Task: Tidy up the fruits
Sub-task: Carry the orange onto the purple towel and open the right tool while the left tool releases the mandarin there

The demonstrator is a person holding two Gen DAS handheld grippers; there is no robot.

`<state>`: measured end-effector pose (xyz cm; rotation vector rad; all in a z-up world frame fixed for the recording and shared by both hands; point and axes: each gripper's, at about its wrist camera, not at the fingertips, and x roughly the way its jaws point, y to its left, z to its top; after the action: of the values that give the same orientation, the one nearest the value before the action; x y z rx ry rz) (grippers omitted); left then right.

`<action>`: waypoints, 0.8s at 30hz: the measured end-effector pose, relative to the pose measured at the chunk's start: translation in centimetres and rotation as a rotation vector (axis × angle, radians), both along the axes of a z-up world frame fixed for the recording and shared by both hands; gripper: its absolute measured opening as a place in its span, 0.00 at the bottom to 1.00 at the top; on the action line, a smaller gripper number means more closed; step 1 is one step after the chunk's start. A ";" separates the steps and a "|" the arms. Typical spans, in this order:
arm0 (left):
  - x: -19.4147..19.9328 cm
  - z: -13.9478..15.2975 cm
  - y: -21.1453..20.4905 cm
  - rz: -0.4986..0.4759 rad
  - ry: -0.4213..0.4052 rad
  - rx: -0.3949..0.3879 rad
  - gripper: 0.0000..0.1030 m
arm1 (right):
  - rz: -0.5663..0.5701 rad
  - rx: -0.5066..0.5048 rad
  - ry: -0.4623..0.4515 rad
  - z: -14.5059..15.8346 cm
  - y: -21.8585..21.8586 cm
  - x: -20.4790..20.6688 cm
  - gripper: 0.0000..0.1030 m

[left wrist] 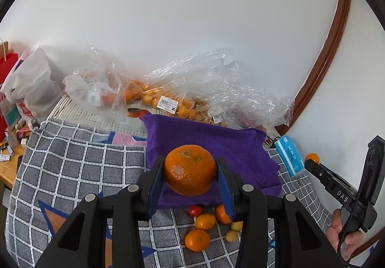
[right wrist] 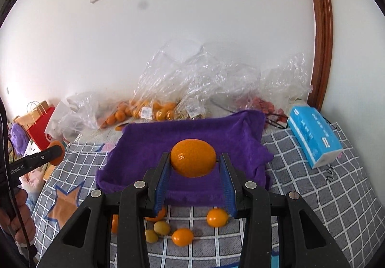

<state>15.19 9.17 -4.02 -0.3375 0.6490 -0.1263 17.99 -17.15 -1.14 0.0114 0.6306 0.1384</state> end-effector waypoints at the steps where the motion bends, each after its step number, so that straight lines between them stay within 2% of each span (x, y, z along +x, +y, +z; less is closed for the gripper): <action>1: 0.4 0.1 0.0 -0.001 0.001 0.002 0.39 | 0.001 -0.004 -0.006 0.2 0.1 0.4 0.39; 14: 5.9 0.1 0.1 -0.008 0.044 0.001 0.39 | 0.007 -0.007 -0.031 0.5 1.0 5.8 0.39; 24: 10.9 -2.4 -0.7 -0.021 0.093 0.024 0.39 | 0.010 -0.015 0.005 -2.4 0.9 10.7 0.39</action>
<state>26.11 8.44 -6.45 -0.3152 0.7461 -0.1239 28.71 -16.27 -3.49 -0.0059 0.6372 0.1434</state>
